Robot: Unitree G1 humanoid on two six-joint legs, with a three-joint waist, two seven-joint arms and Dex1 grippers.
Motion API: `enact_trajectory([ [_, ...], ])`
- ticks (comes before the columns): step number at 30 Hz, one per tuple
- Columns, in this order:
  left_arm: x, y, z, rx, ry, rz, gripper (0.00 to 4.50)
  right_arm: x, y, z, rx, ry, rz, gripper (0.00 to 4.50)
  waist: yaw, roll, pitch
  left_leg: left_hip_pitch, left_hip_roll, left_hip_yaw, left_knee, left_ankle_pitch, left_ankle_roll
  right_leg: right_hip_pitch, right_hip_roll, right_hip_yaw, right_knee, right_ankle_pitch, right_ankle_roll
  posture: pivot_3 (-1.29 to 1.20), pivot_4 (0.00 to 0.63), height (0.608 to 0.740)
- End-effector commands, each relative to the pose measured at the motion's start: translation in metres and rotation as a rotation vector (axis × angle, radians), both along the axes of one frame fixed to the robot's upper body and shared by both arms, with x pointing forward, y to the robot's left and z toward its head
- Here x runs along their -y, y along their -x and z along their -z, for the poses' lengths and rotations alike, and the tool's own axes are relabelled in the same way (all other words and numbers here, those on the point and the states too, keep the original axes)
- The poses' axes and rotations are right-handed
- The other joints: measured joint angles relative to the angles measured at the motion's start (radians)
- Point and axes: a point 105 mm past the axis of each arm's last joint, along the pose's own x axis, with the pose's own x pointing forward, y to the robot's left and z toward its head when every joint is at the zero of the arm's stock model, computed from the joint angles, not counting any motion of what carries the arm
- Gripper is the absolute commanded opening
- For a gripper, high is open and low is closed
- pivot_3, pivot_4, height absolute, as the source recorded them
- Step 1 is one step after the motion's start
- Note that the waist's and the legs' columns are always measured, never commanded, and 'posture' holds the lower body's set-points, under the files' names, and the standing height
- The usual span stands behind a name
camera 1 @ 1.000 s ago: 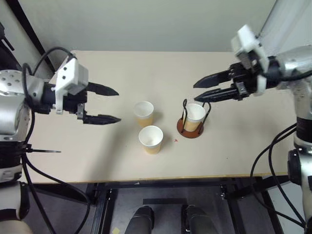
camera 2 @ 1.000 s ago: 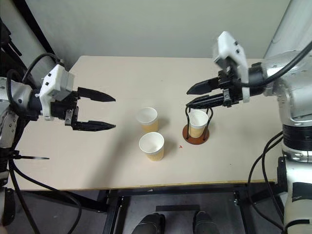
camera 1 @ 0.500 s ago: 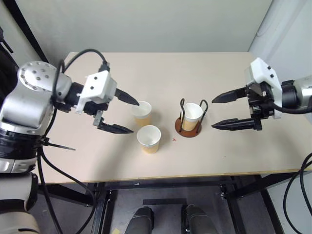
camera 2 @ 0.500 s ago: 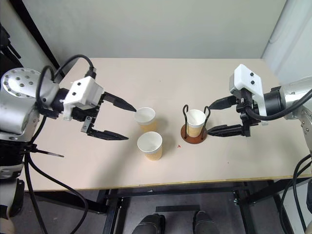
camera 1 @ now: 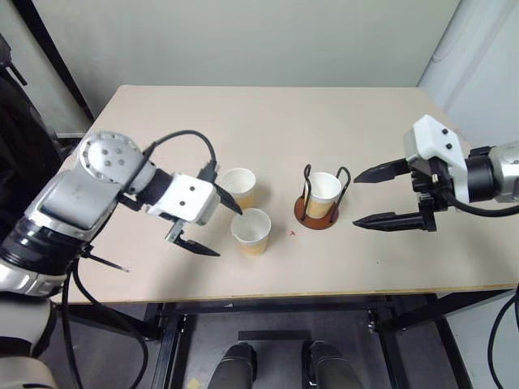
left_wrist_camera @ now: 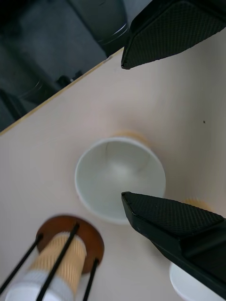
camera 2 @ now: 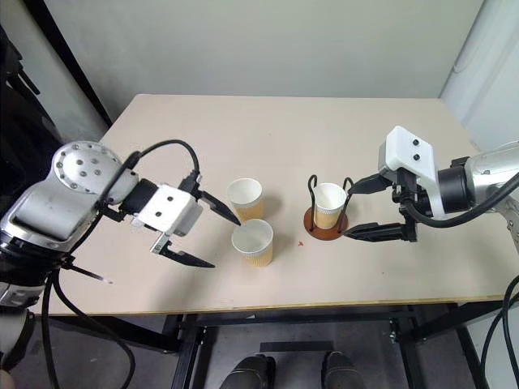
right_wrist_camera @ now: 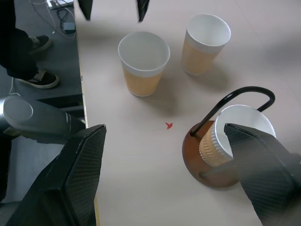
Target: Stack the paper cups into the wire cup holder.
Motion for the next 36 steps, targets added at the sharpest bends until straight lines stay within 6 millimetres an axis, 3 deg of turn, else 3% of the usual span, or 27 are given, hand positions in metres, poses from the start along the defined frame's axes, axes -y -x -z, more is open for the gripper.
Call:
enact_trajectory([
  [1,-0.001,0.001,0.004,0.032,-0.053,0.054,4.5,0.003,0.002,-0.01,0.046,-0.002,0.008,4.16,0.001,0.0,0.0,0.0,0.0,0.0,0.0,0.0,0.0,0.0,0.0,0.0,0.0,0.0,0.0,0.0,0.15,0.74],
  [8,0.006,-0.019,0.013,0.091,-0.037,0.039,4.5,0.004,0.001,-0.01,0.051,0.004,0.017,4.16,0.003,0.0,0.0,0.0,0.0,0.0,0.001,0.0,0.0,0.001,0.0,0.0,0.0,0.0,0.0,0.0,0.15,0.74],
  [16,0.012,-0.018,0.024,0.054,-0.033,0.059,4.5,0.005,-0.001,-0.009,0.047,0.008,0.026,4.16,0.004,0.0,0.0,0.0,0.0,0.0,0.001,0.0,0.001,0.001,0.0,0.0,-0.001,0.001,0.002,0.0,0.15,0.74],
  [20,0.02,-0.016,0.028,0.005,-0.008,0.071,3.61,0.007,-0.003,-0.007,0.044,0.013,0.036,4.2,0.005,0.0,0.0,0.0,0.0,0.0,0.002,0.0,0.001,0.001,0.0,0.0,-0.001,0.002,0.003,0.0,0.15,0.74],
  [28,0.011,-0.017,0.031,-0.053,-0.047,0.04,0.61,0.008,-0.006,-0.008,0.039,0.004,0.049,4.2,0.004,0.0,0.0,0.0,0.0,0.0,0.003,0.0,0.001,0.001,0.0,0.0,-0.001,0.002,0.005,0.0,0.15,0.74],
  [30,0.009,-0.016,0.033,-0.06,-0.057,0.039,0.03,0.009,-0.006,-0.008,0.04,0.005,0.049,4.2,0.004,0.0,0.0,0.0,0.0,0.0,0.003,0.0,0.001,0.001,0.0,0.0,-0.001,0.002,0.005,0.0,0.15,0.74],
  [36,0.006,-0.017,0.026,-0.083,-0.042,0.013,0.03,0.01,-0.007,-0.009,0.041,0.005,0.053,4.2,0.005,0.0,0.0,0.0,0.0,0.0,0.003,0.0,0.001,0.002,0.0,0.0,-0.001,0.002,0.005,0.0,0.15,0.74],
])
